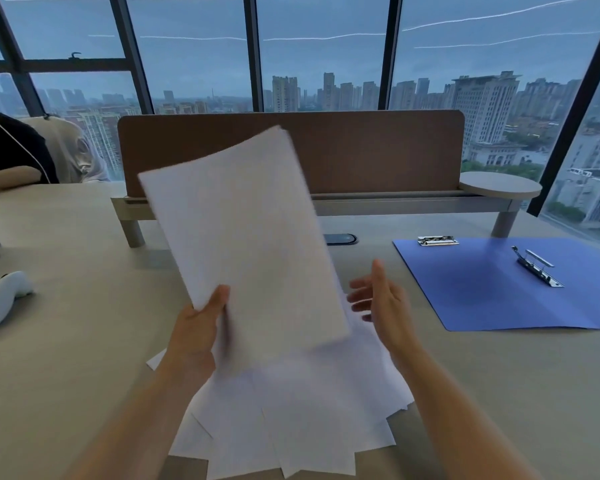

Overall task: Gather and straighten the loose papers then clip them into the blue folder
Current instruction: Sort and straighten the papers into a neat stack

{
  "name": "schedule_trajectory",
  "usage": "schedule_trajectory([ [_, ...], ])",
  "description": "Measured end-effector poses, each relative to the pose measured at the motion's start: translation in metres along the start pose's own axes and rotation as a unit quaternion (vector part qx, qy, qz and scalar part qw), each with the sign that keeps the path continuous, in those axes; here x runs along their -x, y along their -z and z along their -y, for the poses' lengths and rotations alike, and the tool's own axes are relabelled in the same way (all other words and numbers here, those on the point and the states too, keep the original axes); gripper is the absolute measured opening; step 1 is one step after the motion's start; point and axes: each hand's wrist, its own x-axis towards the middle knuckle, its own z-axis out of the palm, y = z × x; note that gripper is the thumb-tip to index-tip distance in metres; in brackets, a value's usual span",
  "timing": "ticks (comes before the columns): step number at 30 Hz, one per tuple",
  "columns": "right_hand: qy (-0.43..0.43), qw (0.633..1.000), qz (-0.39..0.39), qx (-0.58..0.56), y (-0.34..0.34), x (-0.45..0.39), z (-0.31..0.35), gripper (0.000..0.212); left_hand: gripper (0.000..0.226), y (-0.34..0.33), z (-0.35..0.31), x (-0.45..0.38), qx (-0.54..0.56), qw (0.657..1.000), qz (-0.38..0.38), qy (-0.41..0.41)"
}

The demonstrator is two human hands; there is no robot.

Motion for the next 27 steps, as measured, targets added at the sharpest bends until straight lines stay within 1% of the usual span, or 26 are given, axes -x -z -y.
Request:
schedule_trajectory([
  [1, -0.024, 0.998, -0.010, 0.061, 0.005, -0.006, -0.006, 0.053, 0.023, 0.006, -0.001, -0.004, 0.020, 0.999, -0.004, 0.046],
  [2, -0.043, 0.991, -0.008, 0.126, 0.009, -0.011, -0.012, 0.048, 0.030, 0.012, -0.001, -0.006, 0.046, 0.994, 0.017, 0.097],
  [3, -0.062, 0.982, 0.003, 0.179, 0.011, -0.014, -0.015, 0.048, 0.031, 0.017, -0.002, -0.005, 0.091, 0.984, 0.049, 0.149],
  [4, -0.079, 0.979, 0.011, 0.189, 0.013, -0.017, -0.017, 0.054, 0.032, 0.020, 0.000, -0.006, 0.143, 0.970, 0.078, 0.180],
  [5, -0.098, 0.980, 0.015, 0.172, 0.013, -0.017, -0.016, 0.059, 0.030, 0.021, 0.002, -0.006, 0.186, 0.956, 0.099, 0.203],
  [7, -0.129, 0.984, 0.025, 0.117, 0.012, -0.015, -0.013, 0.060, 0.011, 0.020, 0.004, -0.005, 0.218, 0.945, 0.110, 0.217],
  [8, -0.142, 0.985, 0.030, 0.098, 0.011, -0.015, -0.013, 0.061, 0.011, 0.021, 0.007, -0.007, 0.223, 0.945, 0.104, 0.216],
  [9, -0.152, 0.984, 0.037, 0.088, 0.010, -0.014, -0.013, 0.064, 0.013, 0.018, 0.007, -0.005, 0.223, 0.945, 0.102, 0.214],
  [12, -0.170, 0.981, 0.059, 0.077, 0.007, -0.012, -0.021, 0.084, 0.025, 0.013, 0.007, -0.001, 0.199, 0.957, 0.070, 0.201],
  [13, -0.179, 0.979, 0.065, 0.070, 0.006, -0.010, -0.021, 0.085, 0.029, 0.012, 0.007, -0.001, 0.197, 0.957, 0.064, 0.202],
  [14, -0.180, 0.978, 0.076, 0.069, 0.005, -0.009, -0.022, 0.079, 0.033, 0.012, 0.007, -0.001, 0.195, 0.958, 0.060, 0.201],
  [16, -0.155, 0.979, 0.091, 0.100, 0.004, -0.007, -0.026, 0.052, 0.035, 0.011, 0.007, 0.000, 0.194, 0.958, 0.060, 0.203],
  [18, -0.107, 0.965, 0.101, 0.216, 0.004, -0.008, -0.026, 0.022, 0.028, 0.012, 0.006, 0.000, 0.198, 0.957, 0.064, 0.204],
  [19, -0.090, 0.955, 0.101, 0.264, 0.004, -0.008, -0.026, 0.023, 0.026, 0.013, 0.005, 0.000, 0.200, 0.956, 0.064, 0.205],
  [21, -0.060, 0.942, 0.107, 0.314, 0.004, -0.010, -0.026, 0.050, 0.024, 0.016, 0.005, -0.001, 0.197, 0.956, 0.060, 0.208],
  [22, -0.043, 0.936, 0.106, 0.333, 0.005, -0.011, -0.025, 0.056, 0.024, 0.016, 0.005, -0.001, 0.194, 0.957, 0.060, 0.209],
  [24, -0.008, 0.920, 0.093, 0.381, 0.008, -0.012, -0.026, 0.058, 0.023, 0.017, 0.005, -0.002, 0.183, 0.959, 0.055, 0.209],
  [27, 0.031, 0.900, 0.047, 0.432, 0.012, -0.014, -0.032, 0.056, 0.024, 0.018, 0.008, -0.004, 0.156, 0.966, 0.051, 0.201],
])
